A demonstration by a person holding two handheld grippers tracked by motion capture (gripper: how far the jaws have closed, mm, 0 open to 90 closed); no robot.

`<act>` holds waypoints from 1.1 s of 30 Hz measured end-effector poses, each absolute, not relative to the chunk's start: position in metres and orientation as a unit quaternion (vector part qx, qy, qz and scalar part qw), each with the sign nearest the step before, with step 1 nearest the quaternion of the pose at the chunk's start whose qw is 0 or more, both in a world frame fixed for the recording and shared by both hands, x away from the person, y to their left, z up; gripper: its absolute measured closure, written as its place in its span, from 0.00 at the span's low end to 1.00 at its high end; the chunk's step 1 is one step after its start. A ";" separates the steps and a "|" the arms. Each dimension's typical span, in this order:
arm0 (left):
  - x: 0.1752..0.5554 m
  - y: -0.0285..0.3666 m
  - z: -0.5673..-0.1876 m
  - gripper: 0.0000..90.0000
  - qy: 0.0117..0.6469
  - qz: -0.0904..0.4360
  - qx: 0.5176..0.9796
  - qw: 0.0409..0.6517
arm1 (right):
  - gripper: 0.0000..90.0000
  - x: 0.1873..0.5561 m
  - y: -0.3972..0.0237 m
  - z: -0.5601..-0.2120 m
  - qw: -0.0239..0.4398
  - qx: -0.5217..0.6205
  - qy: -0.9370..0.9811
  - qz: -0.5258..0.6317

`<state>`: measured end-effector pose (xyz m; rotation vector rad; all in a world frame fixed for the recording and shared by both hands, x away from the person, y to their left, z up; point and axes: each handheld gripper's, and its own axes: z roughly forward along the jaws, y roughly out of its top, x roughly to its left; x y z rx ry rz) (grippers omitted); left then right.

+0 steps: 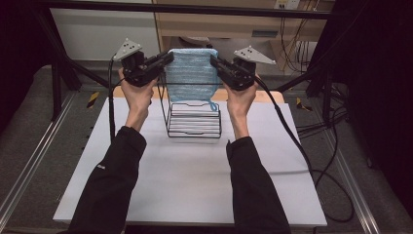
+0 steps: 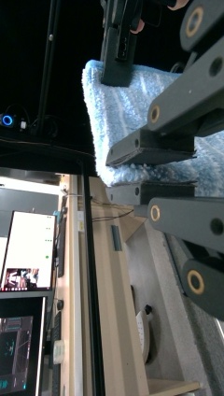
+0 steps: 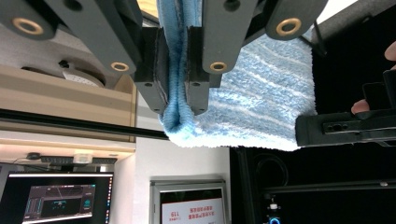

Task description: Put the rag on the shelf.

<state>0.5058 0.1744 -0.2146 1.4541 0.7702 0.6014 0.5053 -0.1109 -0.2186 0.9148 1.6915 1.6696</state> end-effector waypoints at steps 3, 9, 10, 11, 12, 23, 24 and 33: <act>0.503 0.176 -0.219 0.89 0.334 0.263 0.645 0.635 | 0.90 0.501 -0.112 -0.223 0.293 0.340 0.640 0.624; 0.494 0.178 -0.224 0.89 0.323 0.261 0.648 0.638 | 0.90 0.493 -0.113 -0.226 0.289 0.334 0.644 0.624; 0.493 0.179 -0.225 0.89 0.322 0.259 0.646 0.641 | 0.90 0.492 -0.113 -0.226 0.290 0.331 0.646 0.624; 0.491 0.180 -0.226 0.89 0.320 0.257 0.647 0.642 | 0.90 0.490 -0.113 -0.226 0.288 0.329 0.648 0.624; 0.490 0.182 -0.226 0.89 0.317 0.258 0.650 0.641 | 0.90 0.488 -0.113 -0.226 0.288 0.325 0.649 0.624; 0.474 0.189 -0.232 0.88 0.299 0.242 0.662 0.643 | 0.89 0.474 -0.116 -0.228 0.278 0.301 0.670 0.619; 0.473 0.189 -0.232 0.88 0.298 0.237 0.664 0.643 | 0.89 0.473 -0.116 -0.228 0.278 0.300 0.672 0.618; 0.465 0.191 -0.239 0.87 0.302 0.225 0.682 0.627 | 0.87 0.466 -0.117 -0.229 0.275 0.288 0.696 0.598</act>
